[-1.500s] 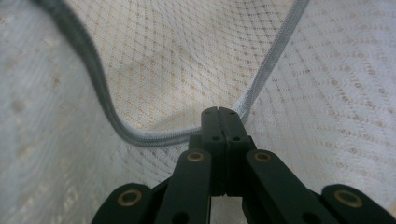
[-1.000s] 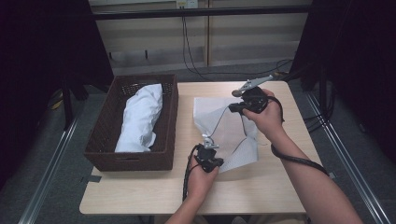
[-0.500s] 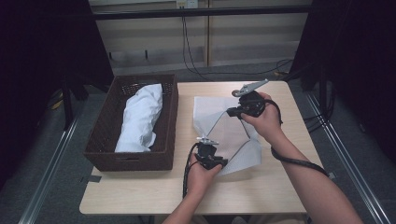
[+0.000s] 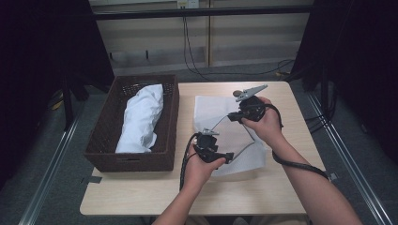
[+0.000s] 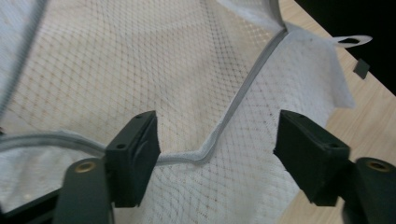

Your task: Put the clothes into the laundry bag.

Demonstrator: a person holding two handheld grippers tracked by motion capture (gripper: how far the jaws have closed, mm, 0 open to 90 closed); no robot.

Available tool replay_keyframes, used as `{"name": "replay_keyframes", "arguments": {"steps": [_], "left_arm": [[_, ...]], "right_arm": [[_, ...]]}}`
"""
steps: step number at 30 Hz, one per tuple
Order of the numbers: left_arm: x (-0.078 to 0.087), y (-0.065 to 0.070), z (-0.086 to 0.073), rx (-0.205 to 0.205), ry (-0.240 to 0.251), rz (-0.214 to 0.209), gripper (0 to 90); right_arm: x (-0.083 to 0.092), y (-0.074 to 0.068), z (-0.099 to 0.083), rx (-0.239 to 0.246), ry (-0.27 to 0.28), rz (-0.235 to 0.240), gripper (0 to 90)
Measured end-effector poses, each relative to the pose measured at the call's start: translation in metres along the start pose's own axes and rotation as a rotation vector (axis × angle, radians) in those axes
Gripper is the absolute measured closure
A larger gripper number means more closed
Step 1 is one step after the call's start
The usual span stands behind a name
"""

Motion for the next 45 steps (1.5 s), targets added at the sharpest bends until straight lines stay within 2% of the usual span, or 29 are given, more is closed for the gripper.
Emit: {"name": "replay_keyframes", "arguments": {"steps": [1, 4, 5, 8, 10, 12, 16, 18, 19, 24, 25, 29, 31, 36, 38, 45], "left_arm": [[0.004, -0.001, 0.003, -0.01, 0.001, 0.004, 26.7], [0.016, -0.005, 0.012, -0.003, 0.013, 0.006, 23.1], [0.021, -0.007, 0.015, 0.004, 0.018, 0.006, 22.1], [0.034, -0.013, 0.024, 0.002, 0.035, 0.036, 20.2], [0.042, -0.017, 0.029, -0.011, 0.036, 0.051, 19.9], [0.048, -0.019, 0.034, -0.003, 0.046, 0.055, 19.3], [0.06, -0.025, 0.043, -0.028, 0.045, 0.07, 18.1], [0.065, -0.028, 0.048, -0.021, 0.047, 0.076, 17.5], [0.069, -0.031, 0.049, -0.035, 0.038, 0.085, 17.2], [0.082, -0.043, 0.059, -0.014, 0.048, 0.109, 16.8], [0.085, -0.047, 0.061, -0.025, 0.046, 0.12, 16.7], [0.091, -0.061, 0.068, -0.008, 0.05, 0.14, 16.3], [0.093, -0.068, 0.07, -0.017, 0.044, 0.161, 16.1], [0.1, -0.082, 0.077, -0.001, 0.052, 0.18, 15.8], [0.101, -0.086, 0.08, -0.011, 0.051, 0.19, 15.8], [0.105, -0.1, 0.085, 0.005, 0.06, 0.18, 14.9]], "right_arm": [[0.0, 0.001, 0.0, 0.005, 0.003, 0.0, 89.2], [0.0, 0.002, -0.001, 0.003, 0.005, -0.007, 89.2], [0.001, 0.001, -0.002, -0.001, 0.008, 0.003, 89.2], [0.001, 0.002, -0.003, -0.001, 0.004, -0.01, 89.2], [0.001, 0.001, -0.004, -0.003, 0.006, 0.004, 89.2], [0.0, 0.001, -0.005, -0.002, 0.003, 0.007, 89.2], [0.001, 0.001, -0.004, 0.001, 0.002, 0.003, 89.2], [0.001, 0.0, -0.003, 0.003, -0.001, 0.006, 89.2], [0.001, 0.0, -0.003, 0.004, 0.001, 0.005, 89.2], [0.001, 0.002, -0.005, 0.003, -0.001, 0.009, 89.2], [0.001, 0.002, -0.005, 0.002, -0.003, 0.009, 89.2], [0.002, 0.003, -0.005, -0.001, -0.001, -0.005, 89.2], [0.002, 0.003, -0.004, 0.0, 0.003, 0.003, 89.2], [0.004, 0.004, -0.007, 0.002, -0.002, 0.002, 89.3], [0.003, 0.006, -0.008, -0.003, 0.002, -0.003, 89.2], [0.003, 0.007, -0.01, -0.008, 0.004, 0.002, 89.2]]}}
Point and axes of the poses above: each handheld gripper's, and its own axes: x roughly backward along the jaws, z roughly out of its top, y roughly to its right, the point moved 5 cm from there along -x, roughly forward along the jaws, and after that the axes turned 6 degrees about x, right-handed, at the moved point
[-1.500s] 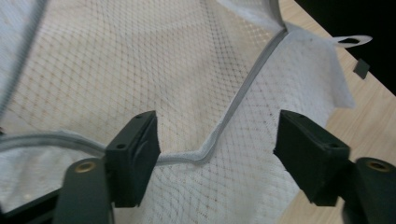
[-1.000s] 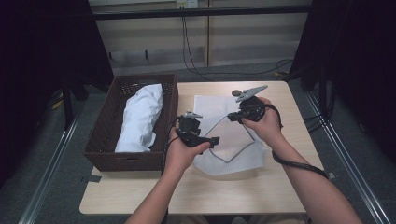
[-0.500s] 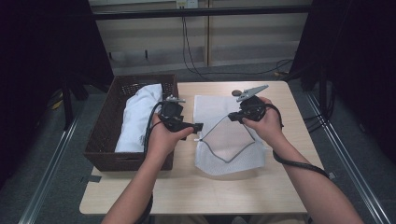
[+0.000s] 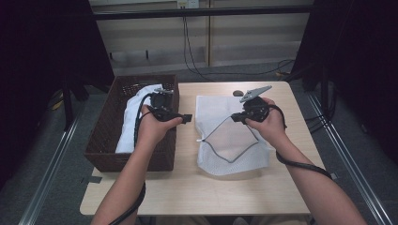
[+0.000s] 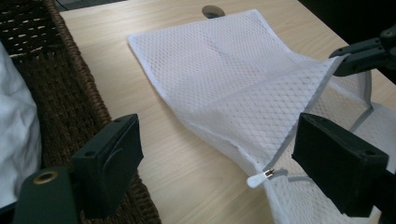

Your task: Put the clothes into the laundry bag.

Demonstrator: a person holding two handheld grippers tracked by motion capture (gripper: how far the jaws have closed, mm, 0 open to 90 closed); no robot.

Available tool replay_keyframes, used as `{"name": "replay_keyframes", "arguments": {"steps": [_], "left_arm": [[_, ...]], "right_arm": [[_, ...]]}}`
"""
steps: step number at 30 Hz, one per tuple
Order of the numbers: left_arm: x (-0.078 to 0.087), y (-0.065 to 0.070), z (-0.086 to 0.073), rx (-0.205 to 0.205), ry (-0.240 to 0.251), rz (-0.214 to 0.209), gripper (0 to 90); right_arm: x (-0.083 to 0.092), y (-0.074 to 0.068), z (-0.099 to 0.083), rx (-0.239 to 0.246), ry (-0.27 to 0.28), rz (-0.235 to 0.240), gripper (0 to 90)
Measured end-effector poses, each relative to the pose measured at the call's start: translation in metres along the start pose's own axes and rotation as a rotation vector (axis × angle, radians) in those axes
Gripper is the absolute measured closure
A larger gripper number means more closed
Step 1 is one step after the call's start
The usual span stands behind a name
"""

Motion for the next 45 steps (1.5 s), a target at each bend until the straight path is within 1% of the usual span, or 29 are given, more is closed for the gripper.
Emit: {"name": "replay_keyframes", "arguments": {"steps": [2, 3, 5, 6, 8, 9, 10, 11, 16, 18, 20, 23, 24, 25, 27, 28, 30, 31, 33, 34, 35, 37, 38, 39, 40, 41, 42, 44, 45], "left_arm": [[0.0, -0.005, 0.001, 0.021, 0.012, 0.004, 14.9], [0.002, -0.009, 0.001, 0.016, -0.003, 0.01, 14.6], [0.003, -0.015, 0.002, 0.034, 0.006, 0.018, 13.7], [0.005, -0.019, 0.002, 0.028, -0.001, 0.026, 13.6], [0.006, -0.025, 0.002, 0.048, 0.007, 0.034, 12.7], [0.007, -0.029, 0.002, 0.054, 0.002, 0.043, 12.7], [0.007, -0.032, 0.002, 0.064, 0.013, 0.058, 11.6], [0.009, -0.035, 0.002, 0.055, 0.005, 0.066, 11.1], [0.014, -0.051, 0.001, 0.075, 0.021, 0.085, 8.7], [0.015, -0.057, 0.001, 0.095, 0.029, 0.094, 6.5], [0.017, -0.064, 0.0, 0.094, 0.029, 0.106, 4.9], [0.018, -0.072, -0.002, 0.112, 0.035, 0.101, 4.1], [0.019, -0.075, -0.002, 0.111, 0.033, 0.102, 3.8], [0.019, -0.077, -0.003, 0.123, 0.038, 0.1, 3.7], [0.019, -0.083, -0.004, 0.126, 0.029, 0.111, 3.4], [0.019, -0.086, -0.004, 0.129, 0.029, 0.122, 3.3], [0.019, -0.091, -0.005, 0.144, 0.026, 0.132, 3.2], [0.019, -0.094, -0.006, 0.147, 0.025, 0.144, 3.2], [0.018, -0.098, -0.006, 0.169, 0.037, 0.147, 3.2], [0.019, -0.101, -0.007, 0.173, 0.033, 0.166, 3.2], [0.018, -0.104, -0.008, 0.166, 0.024, 0.178, 3.2], [0.017, -0.109, -0.009, 0.171, 0.035, 0.185, 3.2], [0.017, -0.111, -0.01, 0.181, 0.042, 0.194, 3.3], [0.018, -0.115, -0.011, 0.165, 0.028, 0.212, 3.3], [0.017, -0.117, -0.012, 0.17, 0.026, 0.22, 3.9], [0.016, -0.119, -0.013, 0.18, 0.033, 0.227, 4.0], [0.015, -0.122, -0.014, 0.182, 0.027, 0.233, 4.0], [0.015, -0.126, -0.016, 0.182, 0.014, 0.226, 4.0], [0.014, -0.128, -0.016, 0.194, 0.016, 0.237, 4.1]], "right_arm": [[0.0, 0.0, 0.0, -0.003, 0.0, 0.001, 89.2], [0.0, 0.0, 0.0, -0.002, -0.001, 0.0, 89.2], [0.001, 0.0, 0.0, -0.001, -0.001, -0.001, 89.2], [0.001, 0.0, 0.0, 0.004, 0.0, 0.0, 89.2], [0.0, 0.0, 0.0, 0.003, 0.0, 0.0, 89.2], [0.0, 0.0, 0.0, 0.003, 0.0, 0.0, 89.2], [0.0, 0.0, 0.0, 0.001, -0.001, 0.001, 89.2], [0.0, -0.001, 0.0, 0.001, 0.002, 0.003, 89.3], [-0.001, -0.001, -0.001, -0.003, -0.005, -0.001, 89.2], [-0.001, -0.002, -0.001, -0.003, -0.007, -0.002, 89.2], [-0.001, -0.002, -0.001, -0.001, -0.006, 0.001, 89.2], [-0.002, -0.002, -0.001, 0.003, -0.007, 0.005, 89.2], [-0.002, -0.002, -0.001, 0.002, -0.006, 0.005, 89.2], [-0.002, -0.002, -0.001, 0.002, -0.006, 0.006, 89.2], [-0.002, -0.002, -0.001, 0.003, -0.012, -0.004, 89.2], [-0.002, -0.002, -0.001, 0.002, -0.004, 0.005, 89.2], [-0.003, -0.002, -0.002, 0.003, -0.008, 0.004, 89.2], [-0.003, -0.002, -0.002, 0.002, -0.011, 0.002, 89.2], [-0.004, -0.002, -0.003, 0.0, -0.013, 0.0, 89.3], [-0.004, -0.002, -0.003, -0.001, -0.009, 0.005, 89.2], [-0.004, -0.002, -0.003, -0.001, -0.011, 0.006, 89.2], [-0.004, -0.002, -0.003, 0.002, -0.01, 0.006, 89.2], [-0.004, -0.002, -0.003, 0.002, -0.01, 0.006, 89.2], [-0.004, -0.002, -0.003, 0.001, -0.012, 0.006, 89.2], [-0.004, -0.002, -0.003, -0.002, -0.014, 0.005, 89.2], [-0.004, -0.002, -0.004, -0.002, -0.016, 0.003, 89.2], [-0.005, -0.002, -0.004, 0.0, -0.013, 0.007, 89.3], [-0.005, -0.002, -0.005, 0.001, -0.015, 0.006, 89.2], [-0.005, -0.002, -0.006, -0.003, -0.018, 0.005, 89.2]]}}
Point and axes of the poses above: each handheld gripper's, and its own axes: x roughly backward along the jaws, z roughly out of its top, y roughly to its right, the point moved 5 cm from there along -x, roughly forward along the jaws, and after that the axes turned 6 degrees about x, right-handed, at the moved point
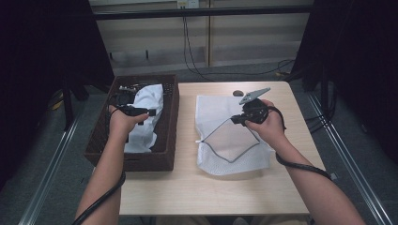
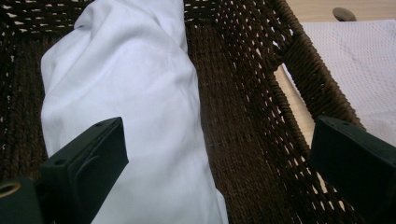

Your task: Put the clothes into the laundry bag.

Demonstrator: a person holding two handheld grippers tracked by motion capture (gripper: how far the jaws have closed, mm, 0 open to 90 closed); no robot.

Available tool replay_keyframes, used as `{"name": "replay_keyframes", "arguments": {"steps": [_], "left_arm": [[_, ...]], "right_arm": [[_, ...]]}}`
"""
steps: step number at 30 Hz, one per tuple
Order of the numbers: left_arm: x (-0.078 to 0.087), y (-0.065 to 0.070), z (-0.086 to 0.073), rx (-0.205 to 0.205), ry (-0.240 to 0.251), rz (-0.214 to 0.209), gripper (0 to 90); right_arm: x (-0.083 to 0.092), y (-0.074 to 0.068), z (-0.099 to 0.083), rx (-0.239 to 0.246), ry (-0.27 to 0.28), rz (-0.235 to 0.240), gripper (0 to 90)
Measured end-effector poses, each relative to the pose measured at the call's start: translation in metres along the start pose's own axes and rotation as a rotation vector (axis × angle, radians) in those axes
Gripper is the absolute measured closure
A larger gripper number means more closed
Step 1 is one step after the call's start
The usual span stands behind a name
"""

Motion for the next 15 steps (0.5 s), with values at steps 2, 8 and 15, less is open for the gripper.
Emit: {"name": "replay_keyframes", "arguments": {"steps": [2, 8, 15], "left_arm": [[-0.002, -0.004, -0.002, -0.002, -0.015, 0.01, 4.1], [-0.011, -0.018, -0.009, 0.028, -0.052, 0.046, 5.2], [-0.017, -0.032, -0.012, 0.055, -0.076, 0.085, 5.7]], "right_arm": [[0.0, 0.001, -0.001, 0.0, 0.001, 0.001, 89.2], [-0.002, 0.001, -0.004, -0.001, -0.003, 0.001, 89.2], [0.0, 0.003, -0.006, -0.001, -0.011, -0.003, 89.3]]}}
Point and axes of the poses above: each handheld gripper's, and its own axes: x roughly backward along the jaws, z roughly out of its top, y roughly to its right, the point moved 5 cm from there along -x, roughly forward along the jaws, and after that the axes turned 6 degrees about x, right-handed, at the moved point
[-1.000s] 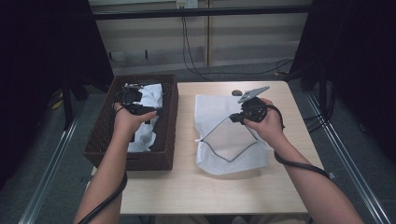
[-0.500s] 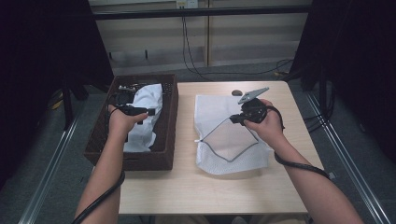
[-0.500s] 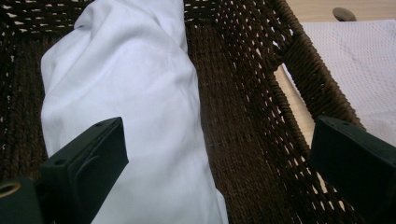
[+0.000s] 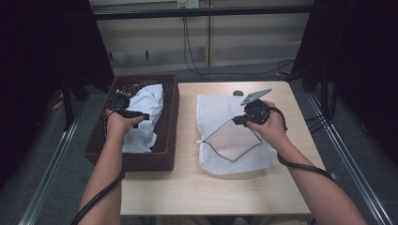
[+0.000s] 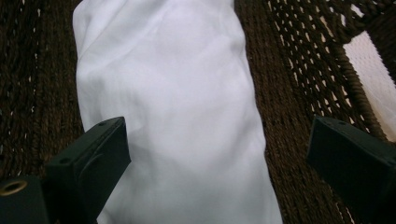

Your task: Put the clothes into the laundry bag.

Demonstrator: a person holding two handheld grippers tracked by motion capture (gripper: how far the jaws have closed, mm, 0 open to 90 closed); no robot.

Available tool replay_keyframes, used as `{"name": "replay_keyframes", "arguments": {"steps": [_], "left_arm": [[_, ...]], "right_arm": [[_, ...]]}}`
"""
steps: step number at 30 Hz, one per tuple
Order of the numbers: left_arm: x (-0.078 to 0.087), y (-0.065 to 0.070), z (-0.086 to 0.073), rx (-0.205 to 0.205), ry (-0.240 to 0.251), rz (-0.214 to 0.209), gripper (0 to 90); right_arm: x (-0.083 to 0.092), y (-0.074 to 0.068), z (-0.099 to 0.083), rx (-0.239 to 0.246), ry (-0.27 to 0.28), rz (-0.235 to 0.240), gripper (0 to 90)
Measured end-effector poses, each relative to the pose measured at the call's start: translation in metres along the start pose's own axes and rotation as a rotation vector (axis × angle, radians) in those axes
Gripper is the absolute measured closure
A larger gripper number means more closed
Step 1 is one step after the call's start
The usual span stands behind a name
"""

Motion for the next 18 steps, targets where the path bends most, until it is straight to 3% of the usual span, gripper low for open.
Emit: {"name": "replay_keyframes", "arguments": {"steps": [4, 10, 18], "left_arm": [[-0.006, -0.004, -0.002, 0.015, 0.0, -0.006, 4.8], [-0.018, -0.005, -0.004, 0.004, -0.017, 0.012, 3.4], [-0.032, -0.006, -0.007, -0.059, -0.042, 0.071, 0.2]], "right_arm": [[0.0, 0.0, -0.002, -0.001, 0.002, 0.011, 89.2], [-0.002, 0.001, -0.006, -0.003, -0.002, 0.016, 89.3], [-0.006, 0.0, -0.008, -0.011, -0.005, 0.018, 89.3]]}}
Point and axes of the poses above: each handheld gripper's, and its own axes: x roughly backward along the jaws, z roughly out of its top, y roughly to its right, the point moved 5 cm from there along -x, roughly forward along the jaws, and after that the axes turned 6 degrees about x, right-handed, at the moved point
